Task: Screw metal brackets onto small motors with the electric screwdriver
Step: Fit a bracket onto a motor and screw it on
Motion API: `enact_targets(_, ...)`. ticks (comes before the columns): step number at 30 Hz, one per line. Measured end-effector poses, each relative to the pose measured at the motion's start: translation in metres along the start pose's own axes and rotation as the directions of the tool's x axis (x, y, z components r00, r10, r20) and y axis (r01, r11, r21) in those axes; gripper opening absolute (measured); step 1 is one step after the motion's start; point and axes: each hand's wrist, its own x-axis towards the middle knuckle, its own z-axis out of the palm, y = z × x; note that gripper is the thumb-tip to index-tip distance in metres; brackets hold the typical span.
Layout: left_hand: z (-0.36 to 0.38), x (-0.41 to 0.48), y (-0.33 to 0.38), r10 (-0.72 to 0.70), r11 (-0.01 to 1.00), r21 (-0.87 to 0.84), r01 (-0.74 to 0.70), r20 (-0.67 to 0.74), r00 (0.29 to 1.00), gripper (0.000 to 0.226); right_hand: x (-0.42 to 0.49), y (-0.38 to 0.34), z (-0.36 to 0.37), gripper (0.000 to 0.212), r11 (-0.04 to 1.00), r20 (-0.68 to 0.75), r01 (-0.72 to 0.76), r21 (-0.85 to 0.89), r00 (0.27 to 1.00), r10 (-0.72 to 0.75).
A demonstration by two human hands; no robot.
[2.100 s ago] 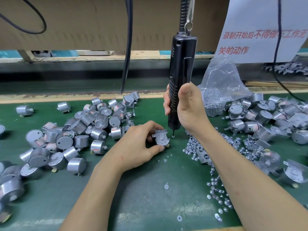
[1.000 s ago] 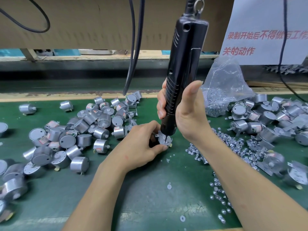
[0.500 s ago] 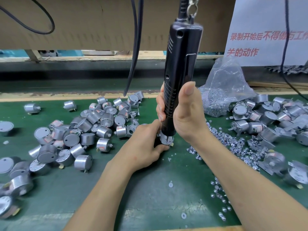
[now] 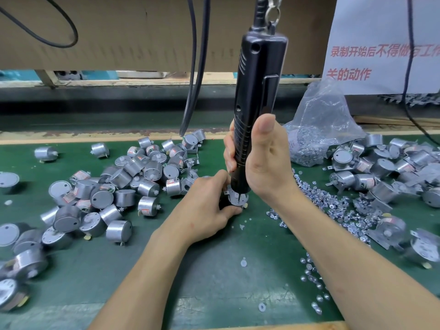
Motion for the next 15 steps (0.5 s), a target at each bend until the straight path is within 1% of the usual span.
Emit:
enact_targets(3,0.0001,0.0002,0.0,-0.002,1.0,0.004,0.002,-0.001,1.0,0.039,-0.0003,0.0001,-0.0001,0.083,1.0,-0.018,0.007,-0.004,1.0,-0.007)
enact_targets(11,0.0009,0.0,0.0005,0.015,1.0,0.015,-0.015,-0.017,1.0,0.036,-0.0019,0.0015,0.0016,0.074,0.997,-0.107,0.053,-0.063,0.992,-0.06)
enact_targets(13,0.0007,-0.0003,0.0002,0.023,1.0,0.021,-0.023,-0.018,1.0,0.037,-0.0022,0.0022,0.0025,0.075,0.997,-0.109,0.053,-0.061,0.992,-0.06)
enact_targets(15,0.0016,-0.0001,-0.0003,0.026,0.999,0.025,-0.025,-0.021,0.999,0.038,-0.0009,0.0009,0.0011,0.084,0.999,-0.081,0.038,-0.022,0.996,-0.04)
